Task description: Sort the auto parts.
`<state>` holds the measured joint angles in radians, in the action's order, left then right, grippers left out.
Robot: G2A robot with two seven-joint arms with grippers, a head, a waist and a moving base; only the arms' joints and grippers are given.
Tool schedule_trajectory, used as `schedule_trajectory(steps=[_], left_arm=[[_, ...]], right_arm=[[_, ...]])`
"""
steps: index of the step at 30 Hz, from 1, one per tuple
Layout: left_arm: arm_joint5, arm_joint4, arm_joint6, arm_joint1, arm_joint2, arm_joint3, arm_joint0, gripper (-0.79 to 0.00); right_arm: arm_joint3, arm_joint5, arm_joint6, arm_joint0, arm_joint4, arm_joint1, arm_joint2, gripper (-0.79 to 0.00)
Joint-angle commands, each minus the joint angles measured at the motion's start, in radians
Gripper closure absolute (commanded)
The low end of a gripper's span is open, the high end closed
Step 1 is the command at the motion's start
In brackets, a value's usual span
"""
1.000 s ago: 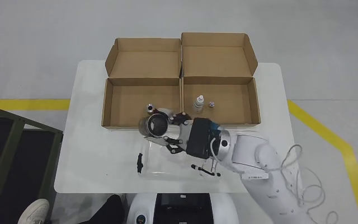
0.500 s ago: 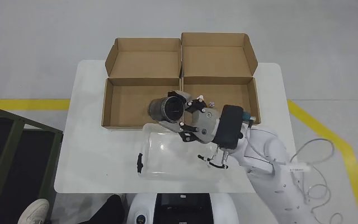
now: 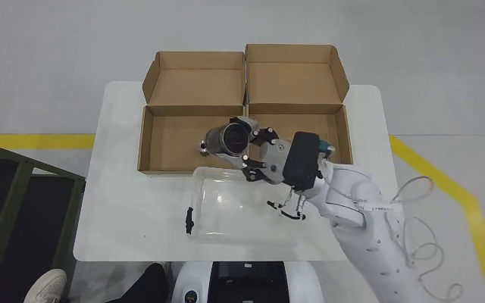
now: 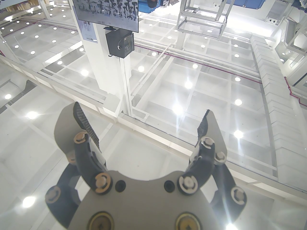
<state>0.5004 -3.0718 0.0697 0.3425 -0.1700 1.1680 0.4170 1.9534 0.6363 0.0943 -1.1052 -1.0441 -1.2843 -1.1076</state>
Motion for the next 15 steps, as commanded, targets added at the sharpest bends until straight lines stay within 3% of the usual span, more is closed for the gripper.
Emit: schedule_trajectory(steps=[1,15], left_arm=[[0.000,0.000,0.000,0.000,0.000,0.000,0.000,-0.785],[0.000,0.000,0.000,0.000,0.000,0.000,0.000,-0.785]], right_arm=[[-0.010,-0.002,0.017,0.000,-0.009,0.000,0.008,0.000],[-0.169,-0.027,0.093,0.055,-0.053,-0.005,0.064,0.000]])
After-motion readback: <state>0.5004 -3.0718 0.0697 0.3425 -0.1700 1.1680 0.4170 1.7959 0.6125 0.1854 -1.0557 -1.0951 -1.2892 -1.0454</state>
